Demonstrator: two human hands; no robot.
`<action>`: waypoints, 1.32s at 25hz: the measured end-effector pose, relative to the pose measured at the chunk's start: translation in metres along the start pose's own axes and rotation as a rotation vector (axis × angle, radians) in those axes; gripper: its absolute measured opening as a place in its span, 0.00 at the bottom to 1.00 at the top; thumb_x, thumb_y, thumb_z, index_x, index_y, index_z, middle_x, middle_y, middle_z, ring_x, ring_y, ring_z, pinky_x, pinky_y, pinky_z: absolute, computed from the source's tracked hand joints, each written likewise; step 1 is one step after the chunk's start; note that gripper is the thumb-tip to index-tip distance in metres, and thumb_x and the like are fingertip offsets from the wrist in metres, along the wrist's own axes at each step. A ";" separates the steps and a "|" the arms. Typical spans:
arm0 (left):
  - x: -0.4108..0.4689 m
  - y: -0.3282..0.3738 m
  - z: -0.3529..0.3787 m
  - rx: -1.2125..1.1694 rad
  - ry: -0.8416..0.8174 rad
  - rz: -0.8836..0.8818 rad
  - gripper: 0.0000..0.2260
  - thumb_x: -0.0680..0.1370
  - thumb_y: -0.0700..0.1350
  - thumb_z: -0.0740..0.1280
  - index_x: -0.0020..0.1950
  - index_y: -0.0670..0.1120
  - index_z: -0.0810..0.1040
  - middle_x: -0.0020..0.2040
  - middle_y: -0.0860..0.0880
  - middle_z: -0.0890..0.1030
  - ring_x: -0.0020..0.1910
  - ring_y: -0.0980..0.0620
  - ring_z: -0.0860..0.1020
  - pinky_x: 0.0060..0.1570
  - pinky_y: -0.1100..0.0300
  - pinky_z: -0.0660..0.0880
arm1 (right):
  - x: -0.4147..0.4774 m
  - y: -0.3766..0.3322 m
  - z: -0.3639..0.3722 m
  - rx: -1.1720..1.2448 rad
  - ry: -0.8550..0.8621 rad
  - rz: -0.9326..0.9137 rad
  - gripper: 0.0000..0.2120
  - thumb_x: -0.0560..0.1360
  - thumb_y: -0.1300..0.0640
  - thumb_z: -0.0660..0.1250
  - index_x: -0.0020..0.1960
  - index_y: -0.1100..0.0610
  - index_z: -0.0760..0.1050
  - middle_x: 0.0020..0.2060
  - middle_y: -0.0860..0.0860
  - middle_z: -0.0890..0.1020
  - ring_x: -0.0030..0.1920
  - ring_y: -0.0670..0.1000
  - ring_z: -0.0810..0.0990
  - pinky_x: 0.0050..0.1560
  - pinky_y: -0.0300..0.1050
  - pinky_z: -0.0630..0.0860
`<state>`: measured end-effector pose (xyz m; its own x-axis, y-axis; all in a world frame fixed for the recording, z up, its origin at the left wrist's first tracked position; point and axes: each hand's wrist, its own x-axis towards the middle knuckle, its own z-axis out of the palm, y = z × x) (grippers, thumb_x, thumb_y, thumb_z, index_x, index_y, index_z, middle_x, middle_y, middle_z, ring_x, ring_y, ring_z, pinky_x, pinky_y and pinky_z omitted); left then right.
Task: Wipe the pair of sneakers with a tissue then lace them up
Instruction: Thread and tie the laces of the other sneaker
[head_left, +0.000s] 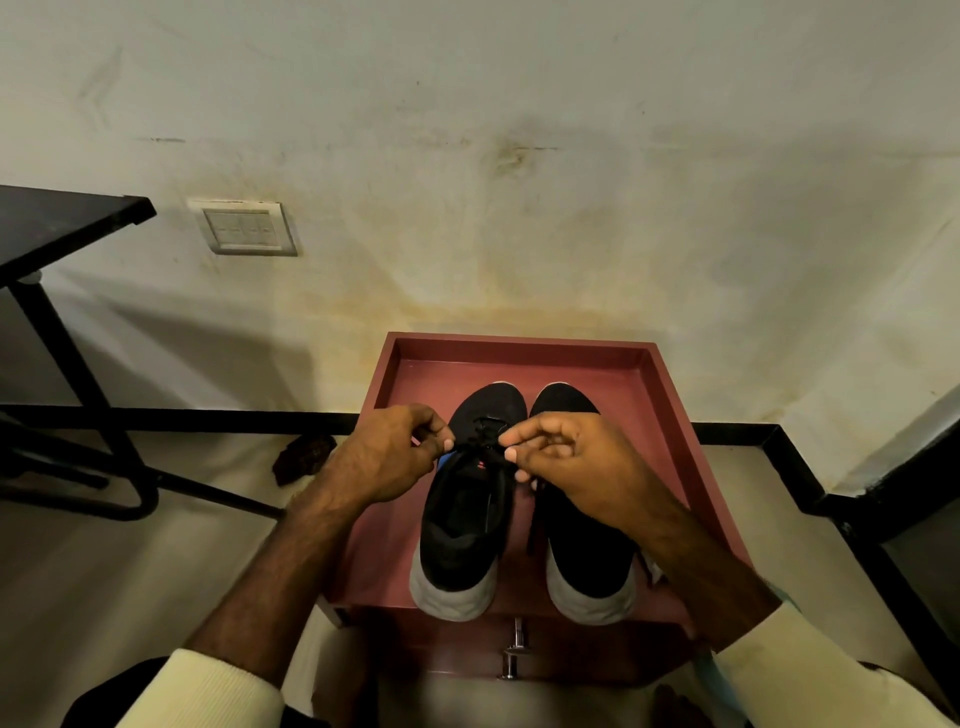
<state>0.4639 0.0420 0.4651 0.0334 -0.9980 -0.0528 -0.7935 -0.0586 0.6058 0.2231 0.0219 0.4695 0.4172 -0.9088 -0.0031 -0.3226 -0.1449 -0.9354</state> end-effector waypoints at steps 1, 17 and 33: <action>0.000 0.001 0.000 -0.004 0.008 0.000 0.04 0.81 0.49 0.70 0.50 0.51 0.83 0.43 0.54 0.85 0.42 0.58 0.83 0.40 0.69 0.72 | -0.002 -0.004 0.006 0.118 -0.054 0.010 0.06 0.79 0.60 0.73 0.56 0.57 0.86 0.46 0.54 0.89 0.46 0.53 0.89 0.51 0.45 0.84; 0.001 0.001 -0.001 0.034 -0.018 -0.052 0.02 0.79 0.49 0.73 0.47 0.53 0.84 0.46 0.56 0.84 0.44 0.59 0.82 0.49 0.59 0.80 | -0.002 0.006 0.012 -0.357 -0.106 -0.186 0.21 0.73 0.53 0.79 0.65 0.49 0.80 0.45 0.42 0.83 0.43 0.41 0.83 0.50 0.38 0.82; -0.002 -0.001 0.008 0.064 -0.001 -0.041 0.02 0.81 0.49 0.71 0.53 0.54 0.81 0.54 0.53 0.85 0.52 0.56 0.83 0.55 0.57 0.81 | -0.004 0.011 -0.014 -0.317 -0.065 -0.067 0.11 0.78 0.56 0.74 0.61 0.51 0.81 0.44 0.47 0.84 0.40 0.40 0.82 0.44 0.35 0.79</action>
<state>0.4600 0.0438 0.4582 0.0660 -0.9948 -0.0778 -0.8288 -0.0980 0.5509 0.2062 0.0180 0.4641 0.4968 -0.8676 0.0226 -0.5367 -0.3276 -0.7776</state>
